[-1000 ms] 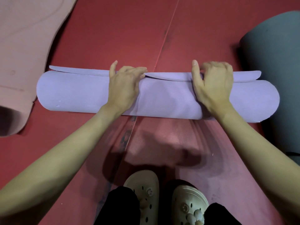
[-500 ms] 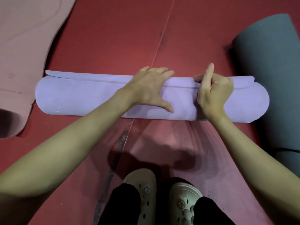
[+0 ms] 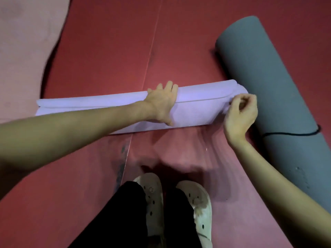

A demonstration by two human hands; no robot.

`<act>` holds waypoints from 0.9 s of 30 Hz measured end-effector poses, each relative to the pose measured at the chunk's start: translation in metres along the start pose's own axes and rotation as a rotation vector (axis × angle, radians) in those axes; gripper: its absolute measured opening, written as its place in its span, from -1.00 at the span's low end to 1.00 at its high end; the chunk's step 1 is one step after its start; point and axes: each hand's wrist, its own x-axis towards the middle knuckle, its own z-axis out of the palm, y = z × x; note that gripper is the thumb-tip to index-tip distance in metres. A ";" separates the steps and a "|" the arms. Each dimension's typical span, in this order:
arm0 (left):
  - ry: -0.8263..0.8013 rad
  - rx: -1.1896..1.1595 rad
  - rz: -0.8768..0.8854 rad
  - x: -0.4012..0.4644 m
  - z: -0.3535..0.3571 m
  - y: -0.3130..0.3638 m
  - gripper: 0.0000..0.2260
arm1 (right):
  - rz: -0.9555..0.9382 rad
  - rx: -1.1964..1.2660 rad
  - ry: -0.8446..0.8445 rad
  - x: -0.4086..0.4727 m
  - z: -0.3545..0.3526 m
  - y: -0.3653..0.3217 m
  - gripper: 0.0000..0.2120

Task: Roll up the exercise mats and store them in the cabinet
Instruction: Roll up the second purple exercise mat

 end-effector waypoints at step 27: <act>0.098 -0.003 -0.015 -0.010 -0.045 0.124 0.13 | 0.643 0.293 -0.302 -0.015 -0.126 0.023 -0.87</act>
